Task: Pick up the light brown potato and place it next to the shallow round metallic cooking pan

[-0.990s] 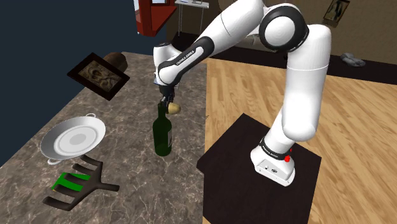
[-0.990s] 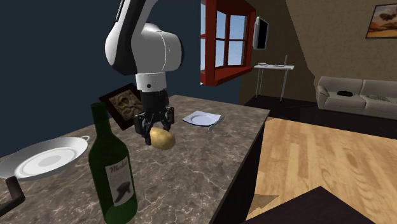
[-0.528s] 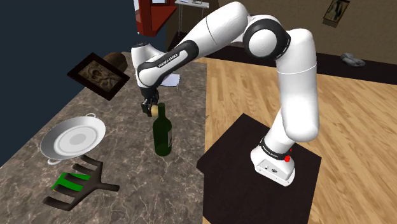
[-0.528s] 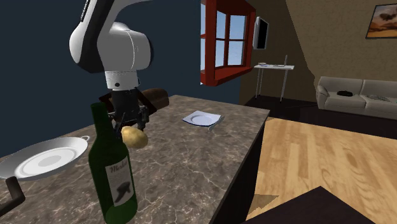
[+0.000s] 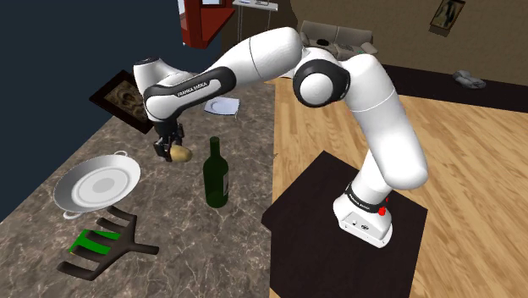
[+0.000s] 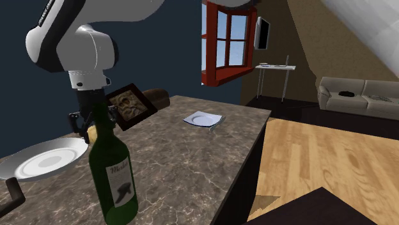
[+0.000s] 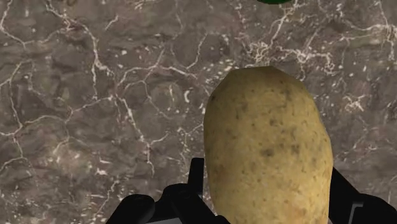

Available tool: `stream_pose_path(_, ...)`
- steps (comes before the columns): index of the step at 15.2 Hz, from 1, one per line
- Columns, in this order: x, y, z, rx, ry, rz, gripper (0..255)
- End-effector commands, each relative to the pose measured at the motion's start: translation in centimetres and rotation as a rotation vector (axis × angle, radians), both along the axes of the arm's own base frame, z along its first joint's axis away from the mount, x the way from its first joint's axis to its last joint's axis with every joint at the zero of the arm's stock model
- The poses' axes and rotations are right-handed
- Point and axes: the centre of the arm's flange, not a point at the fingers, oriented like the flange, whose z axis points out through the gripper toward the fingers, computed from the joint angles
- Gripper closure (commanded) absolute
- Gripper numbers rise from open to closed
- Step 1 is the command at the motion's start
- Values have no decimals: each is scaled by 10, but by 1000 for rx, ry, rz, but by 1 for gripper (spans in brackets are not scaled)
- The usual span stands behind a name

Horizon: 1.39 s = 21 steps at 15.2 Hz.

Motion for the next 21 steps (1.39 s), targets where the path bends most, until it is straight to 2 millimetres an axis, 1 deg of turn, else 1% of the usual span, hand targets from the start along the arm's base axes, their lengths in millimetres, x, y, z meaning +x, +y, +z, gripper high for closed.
stream_pose_path(1,11,23,-1,-1,0,-1,255)
stream_pose_path(2,17,35,0,-1,0,-1,255)
stream_pose_path(3,18,38,0,-1,0,-1,255)
stream_pose_path(21,18,38,-95,-1,0,-1,255)
